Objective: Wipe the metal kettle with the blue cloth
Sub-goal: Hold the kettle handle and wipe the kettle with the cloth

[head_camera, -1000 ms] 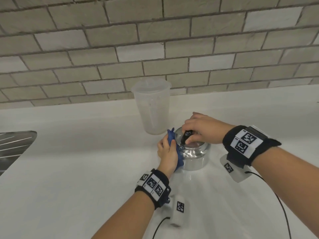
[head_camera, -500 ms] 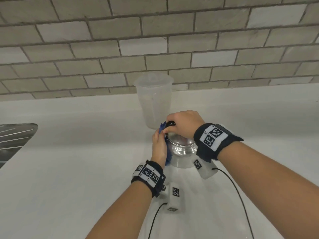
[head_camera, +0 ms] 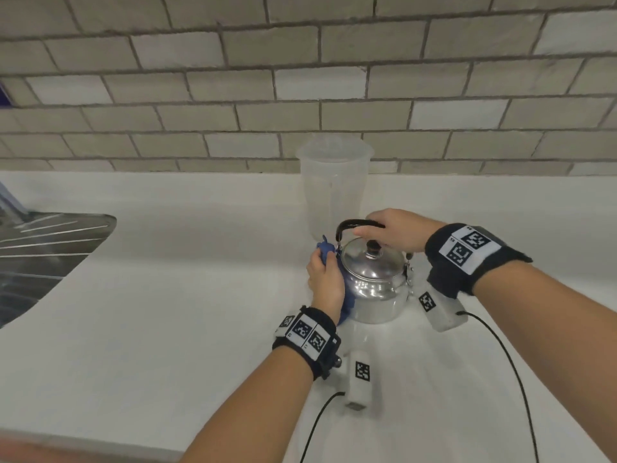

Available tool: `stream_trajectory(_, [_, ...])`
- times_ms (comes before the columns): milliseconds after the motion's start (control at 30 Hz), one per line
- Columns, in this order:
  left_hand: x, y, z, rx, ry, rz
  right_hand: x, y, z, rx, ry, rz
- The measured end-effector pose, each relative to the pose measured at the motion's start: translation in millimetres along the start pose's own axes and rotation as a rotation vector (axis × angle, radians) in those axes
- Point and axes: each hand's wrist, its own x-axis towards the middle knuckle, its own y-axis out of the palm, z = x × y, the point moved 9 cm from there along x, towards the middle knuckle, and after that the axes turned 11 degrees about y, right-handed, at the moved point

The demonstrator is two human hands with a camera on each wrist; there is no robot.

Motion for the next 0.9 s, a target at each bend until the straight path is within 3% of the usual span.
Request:
stream_trajectory(267, [-36.3, 10.6, -6.8, 0.203, 0.015, -0.18, 6.4, 0.2, -13.7, 0.097, 0.137, -0.18])
stream_trajectory(433, [-60.0, 21.8, -1.3, 0.229, -0.113, -0.271, 16.6, 12.5, -11.8, 0.348, 0.27, -0.165])
stream_trajectory(567, [-58.9, 13.0, -3.3, 0.28, -0.02, -0.173, 15.4, 14.8, -11.6, 0.695, 0.276, -0.093])
stream_trajectory(633, [-43.0, 4.0, -6.9, 0.299, 0.066, -0.109, 6.7, 4.8, -11.0, 0.858, 0.176, -0.022])
stream_trajectory(667, [-31.0, 0.4, -9.1, 0.276, 0.091, -0.088, 3.5, -1.4, -8.0, 0.813, 0.07, 0.022])
stream_trajectory(733, [-8.5, -1.3, -11.2, 0.153, 0.113, -0.045, -2.2, -5.3, 0.1, 0.362, -0.172, 0.058])
stream_trajectory(800, [4.4, -0.1, -12.3, 0.048, 0.091, -0.012, -3.6, -1.6, 1.6, -0.169, -0.314, -0.049])
stream_trajectory(900, [7.6, 2.4, -8.1, 0.022, 0.121, 0.04, -5.2, 1.0, 11.9, -0.488, -0.394, -0.18])
